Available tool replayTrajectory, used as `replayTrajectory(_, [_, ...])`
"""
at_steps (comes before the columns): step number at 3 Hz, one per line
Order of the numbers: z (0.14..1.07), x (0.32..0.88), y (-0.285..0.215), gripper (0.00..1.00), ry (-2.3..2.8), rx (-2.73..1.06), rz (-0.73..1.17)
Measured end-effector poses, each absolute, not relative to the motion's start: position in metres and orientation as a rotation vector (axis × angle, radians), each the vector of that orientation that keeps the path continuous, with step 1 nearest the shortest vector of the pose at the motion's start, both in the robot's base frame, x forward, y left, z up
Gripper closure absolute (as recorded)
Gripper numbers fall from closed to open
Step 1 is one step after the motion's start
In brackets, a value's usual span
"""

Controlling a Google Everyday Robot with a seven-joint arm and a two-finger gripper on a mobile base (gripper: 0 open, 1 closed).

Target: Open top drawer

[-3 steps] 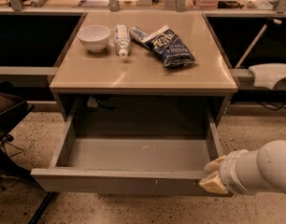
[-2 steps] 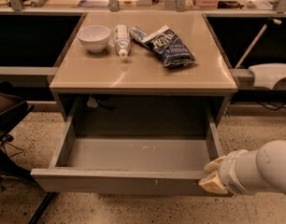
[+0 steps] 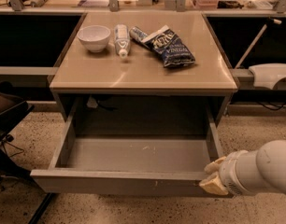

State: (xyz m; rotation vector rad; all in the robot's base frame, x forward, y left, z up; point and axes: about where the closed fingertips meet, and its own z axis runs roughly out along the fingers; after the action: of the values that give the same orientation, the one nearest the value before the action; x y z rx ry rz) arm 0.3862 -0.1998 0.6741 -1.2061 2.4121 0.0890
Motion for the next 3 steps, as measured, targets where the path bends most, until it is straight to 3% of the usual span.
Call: replayTrajectory(3, [0.6732,0.3814,-0.2020,1.00,2.430,-1.219,0.094])
